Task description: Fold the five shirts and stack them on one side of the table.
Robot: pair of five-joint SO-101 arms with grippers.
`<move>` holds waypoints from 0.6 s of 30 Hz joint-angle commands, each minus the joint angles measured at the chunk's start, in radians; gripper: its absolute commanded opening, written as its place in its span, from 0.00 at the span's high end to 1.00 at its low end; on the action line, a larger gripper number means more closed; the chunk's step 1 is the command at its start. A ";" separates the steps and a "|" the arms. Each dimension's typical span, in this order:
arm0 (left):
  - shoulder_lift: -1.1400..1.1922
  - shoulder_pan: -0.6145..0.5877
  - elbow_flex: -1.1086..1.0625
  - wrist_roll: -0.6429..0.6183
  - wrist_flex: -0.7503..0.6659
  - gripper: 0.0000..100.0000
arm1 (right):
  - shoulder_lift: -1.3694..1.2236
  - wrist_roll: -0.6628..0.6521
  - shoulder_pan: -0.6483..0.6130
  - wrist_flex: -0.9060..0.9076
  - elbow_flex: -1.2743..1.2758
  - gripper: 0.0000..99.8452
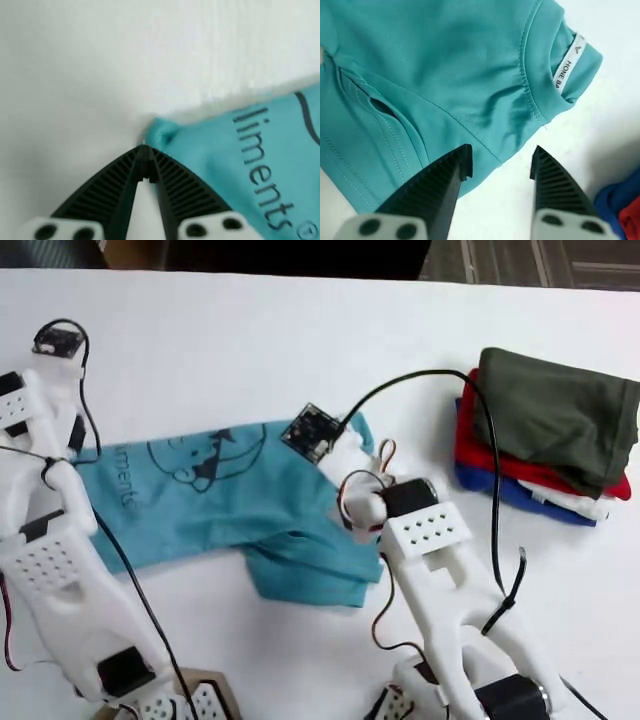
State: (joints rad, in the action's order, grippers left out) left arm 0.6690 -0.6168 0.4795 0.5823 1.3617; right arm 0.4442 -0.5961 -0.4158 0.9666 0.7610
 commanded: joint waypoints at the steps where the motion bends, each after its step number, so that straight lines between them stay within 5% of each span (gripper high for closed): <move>1: -0.014 0.006 0.047 0.000 0.092 0.93 | -0.001 0.009 0.007 -0.015 -0.006 0.80; 7: -0.021 -0.028 0.022 0.008 0.152 0.88 | 0.004 0.009 0.004 -0.015 -0.008 0.80; 13: -0.020 -0.055 0.082 0.080 0.385 0.88 | 0.001 0.009 0.004 -0.015 -0.008 0.80; 18: -0.011 -0.158 0.010 0.080 0.302 0.88 | -0.001 0.009 0.004 -0.015 -0.008 0.80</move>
State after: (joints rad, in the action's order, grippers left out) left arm 0.6674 -0.7227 0.5071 0.6513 1.7024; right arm 0.4442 -0.5961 -0.4158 0.9666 0.7610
